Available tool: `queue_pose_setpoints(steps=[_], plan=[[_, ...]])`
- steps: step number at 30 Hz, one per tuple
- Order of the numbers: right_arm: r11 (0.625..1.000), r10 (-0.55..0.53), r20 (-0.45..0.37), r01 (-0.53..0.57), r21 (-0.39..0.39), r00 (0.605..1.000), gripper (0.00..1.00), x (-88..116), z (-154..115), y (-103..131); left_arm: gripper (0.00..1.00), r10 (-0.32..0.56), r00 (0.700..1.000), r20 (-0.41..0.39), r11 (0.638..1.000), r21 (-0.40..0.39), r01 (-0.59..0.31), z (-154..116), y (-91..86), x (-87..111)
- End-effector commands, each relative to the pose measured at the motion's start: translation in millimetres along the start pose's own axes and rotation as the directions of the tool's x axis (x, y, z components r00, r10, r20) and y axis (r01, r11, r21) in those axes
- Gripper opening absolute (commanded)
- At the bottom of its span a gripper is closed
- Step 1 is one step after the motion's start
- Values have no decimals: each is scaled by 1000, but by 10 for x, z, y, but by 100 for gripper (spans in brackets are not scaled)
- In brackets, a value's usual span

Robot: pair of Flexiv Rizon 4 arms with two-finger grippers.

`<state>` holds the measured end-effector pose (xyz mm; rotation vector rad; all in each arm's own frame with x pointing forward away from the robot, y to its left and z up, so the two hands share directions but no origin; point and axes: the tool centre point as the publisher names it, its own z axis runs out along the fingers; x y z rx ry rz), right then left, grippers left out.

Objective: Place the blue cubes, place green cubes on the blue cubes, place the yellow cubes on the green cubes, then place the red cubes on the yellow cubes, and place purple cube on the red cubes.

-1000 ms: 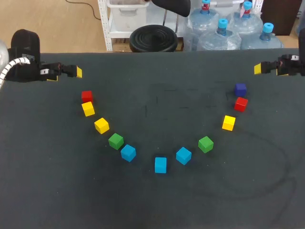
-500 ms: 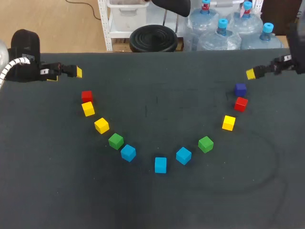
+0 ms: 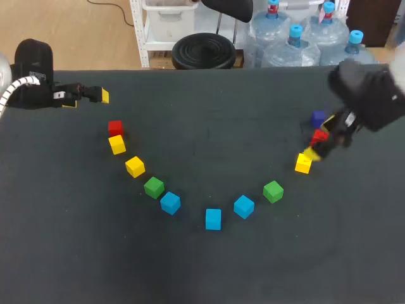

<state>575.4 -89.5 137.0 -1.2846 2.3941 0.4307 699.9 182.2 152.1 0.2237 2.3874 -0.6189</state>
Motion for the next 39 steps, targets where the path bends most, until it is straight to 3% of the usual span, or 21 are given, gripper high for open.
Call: queue_pose_setpoints(steps=[1, 4, 5, 7, 20, 23, 27, 33, 39], plan=[[818, -575, -275, 543, -191, 770, 100, -95, 84, 176, 100, 2, 1000, 6, 1000, 11, -2, 4, 24, 11], [784, -620, -310, 583, -212, 721, 100, -111, 182, 188, 100, 2, 1000, 6, 1000, 11, -2, 4, 24, 11], [788, -616, -314, 579, -212, 723, 100, -132, 219, 168, 100, 2, 1000, 6, 1000, 11, -2, 4, 24, 11], [834, -550, -291, 504, -223, 783, 100, -185, 280, 107, 100, 2, 1000, 6, 1000, 11, -2, 4, 24, 11], [834, -550, -291, 504, -223, 783, 100, -185, 280, 107, 100, 2, 1000, 6, 1000, 11, -2, 4, 24, 11], [780, -622, -365, 592, -205, 693, 100, -442, 117, 194, 100, 2, 1000, 6, 1000, 11, -2, 4, 24, 11], [698, -712, -344, 671, -250, 612, 100, -721, 231, 416, 100, 2, 1000, 6, 1000, 11, -2, 4, 24, 11], [621, -782, -319, 711, -330, 535, 100, -726, 489, 580, 100, 2, 1000, 6, 1000, 11, -2, 4, 24, 11], [568, -822, -293, 731, -377, 488, 100, -592, 670, 670, 100, 2, 1000, 6, 1000, 11, -2, 4, 24, 11]])
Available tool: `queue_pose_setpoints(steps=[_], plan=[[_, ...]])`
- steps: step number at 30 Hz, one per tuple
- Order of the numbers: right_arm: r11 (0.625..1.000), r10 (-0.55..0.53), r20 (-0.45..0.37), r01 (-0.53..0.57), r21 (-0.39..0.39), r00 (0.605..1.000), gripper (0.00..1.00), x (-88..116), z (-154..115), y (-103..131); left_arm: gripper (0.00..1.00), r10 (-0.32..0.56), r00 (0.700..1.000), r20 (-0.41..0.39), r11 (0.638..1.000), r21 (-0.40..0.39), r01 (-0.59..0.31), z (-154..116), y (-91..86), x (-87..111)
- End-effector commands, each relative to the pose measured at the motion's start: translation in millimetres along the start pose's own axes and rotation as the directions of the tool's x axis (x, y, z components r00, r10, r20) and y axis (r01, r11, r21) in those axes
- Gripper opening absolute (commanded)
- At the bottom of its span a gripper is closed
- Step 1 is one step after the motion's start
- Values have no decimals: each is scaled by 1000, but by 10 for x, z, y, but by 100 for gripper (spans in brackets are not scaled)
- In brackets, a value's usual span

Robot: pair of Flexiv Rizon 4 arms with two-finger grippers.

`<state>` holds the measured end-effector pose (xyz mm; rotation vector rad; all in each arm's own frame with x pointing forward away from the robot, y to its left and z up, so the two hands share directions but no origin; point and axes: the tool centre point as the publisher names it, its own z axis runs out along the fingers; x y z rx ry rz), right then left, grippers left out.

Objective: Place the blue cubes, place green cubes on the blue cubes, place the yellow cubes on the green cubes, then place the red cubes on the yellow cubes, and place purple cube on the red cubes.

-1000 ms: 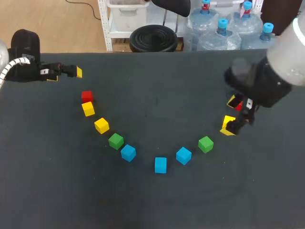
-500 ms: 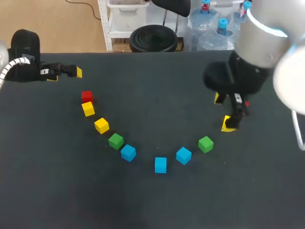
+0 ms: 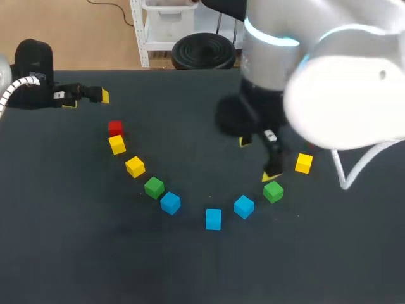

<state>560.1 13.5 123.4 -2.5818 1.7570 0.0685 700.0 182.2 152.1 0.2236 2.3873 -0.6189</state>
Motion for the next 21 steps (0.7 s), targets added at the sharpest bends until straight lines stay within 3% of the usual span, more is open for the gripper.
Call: queue_pose_setpoints(steps=[1, 14, 21], plan=[[999, -41, -3, 41, -30, 999, 100, -51, 148, -28, 100, 2, 1000, 6, 1000, 11, -2, 4, 25, 11], [956, -252, 23, 253, -150, 967, 100, -412, 838, 64, 100, 2, 1000, 6, 1000, 11, -2, 4, 25, 11], [936, -307, -14, 299, -185, 952, 100, -341, 1026, 133, 100, 2, 1000, 6, 1000, 11, -2, 4, 25, 11]])
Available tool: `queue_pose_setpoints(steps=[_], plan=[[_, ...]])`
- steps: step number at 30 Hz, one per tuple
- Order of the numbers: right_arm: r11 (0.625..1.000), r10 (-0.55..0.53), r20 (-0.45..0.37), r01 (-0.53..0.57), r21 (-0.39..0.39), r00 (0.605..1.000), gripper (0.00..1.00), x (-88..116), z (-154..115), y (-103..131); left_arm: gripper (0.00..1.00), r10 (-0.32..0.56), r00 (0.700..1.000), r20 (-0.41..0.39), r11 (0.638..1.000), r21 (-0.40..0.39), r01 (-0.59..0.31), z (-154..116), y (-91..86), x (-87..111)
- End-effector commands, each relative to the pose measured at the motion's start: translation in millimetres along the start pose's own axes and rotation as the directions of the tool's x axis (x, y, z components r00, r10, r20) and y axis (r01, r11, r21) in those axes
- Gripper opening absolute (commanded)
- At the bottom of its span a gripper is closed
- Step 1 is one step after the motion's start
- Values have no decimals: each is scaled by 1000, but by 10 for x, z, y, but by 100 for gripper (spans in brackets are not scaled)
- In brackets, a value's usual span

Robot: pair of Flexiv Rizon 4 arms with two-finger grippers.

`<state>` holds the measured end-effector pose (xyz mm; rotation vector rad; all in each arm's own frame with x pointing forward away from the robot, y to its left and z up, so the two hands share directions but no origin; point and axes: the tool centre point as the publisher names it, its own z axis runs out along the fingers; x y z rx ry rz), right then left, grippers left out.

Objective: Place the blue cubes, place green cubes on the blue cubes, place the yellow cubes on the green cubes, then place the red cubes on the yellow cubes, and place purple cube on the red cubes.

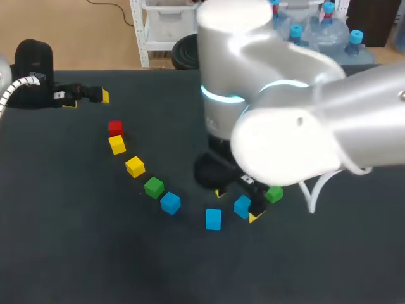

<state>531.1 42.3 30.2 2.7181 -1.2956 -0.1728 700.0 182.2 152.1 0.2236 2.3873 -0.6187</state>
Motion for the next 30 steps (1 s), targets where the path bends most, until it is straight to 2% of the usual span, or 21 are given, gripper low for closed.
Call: queue_pose_setpoints(steps=[1, 11, 19, 25, 26, 28, 30], plan=[[1000, -17, -28, 16, -23, 999, 100, 2, 85, -28, 100, 2, 1000, 6, 1000, 11, -2, 3, 25, 11], [1000, -1, -48, 2, 13, 999, 100, 231, 158, -38, 100, 2, 1000, 6, 1000, 11, -2, 3, 25, 11], [999, 41, -24, -41, 29, 999, 100, 384, 229, -100, 100, 2, 1000, 6, 1000, 11, -2, 3, 25, 11], [997, 55, -12, -55, 50, 998, 72, 416, 207, -134, 100, 2, 1000, 6, 1000, 11, -2, 3, 25, 11], [997, 55, -9, -54, 52, 998, 49, 410, 207, -136, 100, 2, 1000, 6, 1000, 11, -2, 3, 25, 11], [997, 52, -4, -52, 52, 999, 42, 410, 214, -137, 100, 2, 1000, 6, 1000, 11, -2, 3, 25, 11], [997, 55, 23, -56, 55, 998, 40, 441, 222, -125, 100, 2, 1000, 6, 1000, 11, -2, 3, 25, 11]])
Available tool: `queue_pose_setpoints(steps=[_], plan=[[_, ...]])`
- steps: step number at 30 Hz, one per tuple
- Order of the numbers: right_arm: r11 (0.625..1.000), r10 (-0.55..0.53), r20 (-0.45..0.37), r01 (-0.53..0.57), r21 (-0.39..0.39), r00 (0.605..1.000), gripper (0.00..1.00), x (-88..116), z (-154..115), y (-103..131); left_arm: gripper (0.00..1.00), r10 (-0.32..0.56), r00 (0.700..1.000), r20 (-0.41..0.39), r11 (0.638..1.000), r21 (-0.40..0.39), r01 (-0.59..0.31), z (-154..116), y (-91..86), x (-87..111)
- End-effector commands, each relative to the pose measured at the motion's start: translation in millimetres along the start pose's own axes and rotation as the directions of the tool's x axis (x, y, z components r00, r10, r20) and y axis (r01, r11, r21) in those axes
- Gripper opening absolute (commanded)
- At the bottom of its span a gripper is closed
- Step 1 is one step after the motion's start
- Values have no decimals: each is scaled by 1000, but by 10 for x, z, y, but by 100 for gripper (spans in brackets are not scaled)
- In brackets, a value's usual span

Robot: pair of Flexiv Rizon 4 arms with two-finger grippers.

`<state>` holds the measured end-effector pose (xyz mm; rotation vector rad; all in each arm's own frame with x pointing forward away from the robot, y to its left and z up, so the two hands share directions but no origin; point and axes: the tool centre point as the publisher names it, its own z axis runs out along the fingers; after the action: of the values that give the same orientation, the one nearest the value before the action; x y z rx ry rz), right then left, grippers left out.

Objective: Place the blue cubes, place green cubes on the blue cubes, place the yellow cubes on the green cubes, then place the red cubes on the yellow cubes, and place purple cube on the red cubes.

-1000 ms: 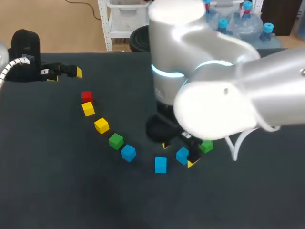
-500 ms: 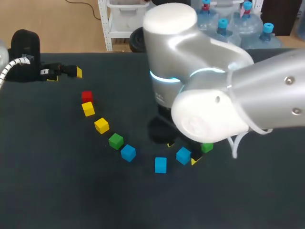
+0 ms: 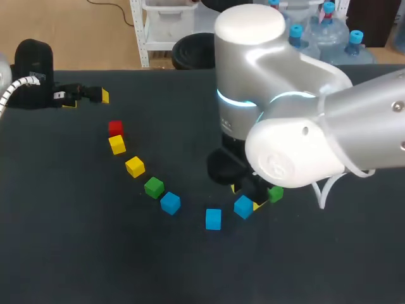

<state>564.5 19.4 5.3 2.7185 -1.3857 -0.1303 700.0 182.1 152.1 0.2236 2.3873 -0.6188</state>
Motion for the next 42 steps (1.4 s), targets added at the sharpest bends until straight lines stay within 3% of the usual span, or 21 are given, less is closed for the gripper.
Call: queue_pose_setpoints(steps=[1, 5, 9, 18, 24, 29, 33, 42], plan=[[1000, 7, 29, -7, 3, 1000, 40, 57, 16, 31, 100, 2, 1000, 6, 1000, 11, -2, 3, 25, 11], [1000, 5, 44, -5, -2, 999, 39, 53, 26, 60, 100, 2, 1000, 6, 1000, 11, -2, 3, 25, 11], [999, 36, 79, -35, -7, 996, 9, 85, 34, 77, 100, 2, 1000, 6, 1000, 11, -2, 3, 25, 11], [998, 60, 91, -60, 1, 994, 0, 62, 2, 83, 100, 2, 1000, 6, 1000, 11, -2, 3, 25, 11], [981, 184, 108, -189, 34, 977, 0, 105, -129, 47, 100, 2, 1000, 6, 1000, 11, -2, 3, 25, 11], [943, 318, 88, -325, 75, 944, 0, 183, -229, -45, 100, 2, 1000, 6, 1000, 11, -2, 3, 25, 11], [883, 458, 77, -463, 82, 886, 0, 217, -292, -171, 100, 2, 1000, 6, 1000, 11, -2, 3, 25, 11], [787, 600, 164, -615, 56, 783, 0, 103, -423, -457, 100, 2, 1000, 6, 1000, 11, -2, 3, 25, 11]])
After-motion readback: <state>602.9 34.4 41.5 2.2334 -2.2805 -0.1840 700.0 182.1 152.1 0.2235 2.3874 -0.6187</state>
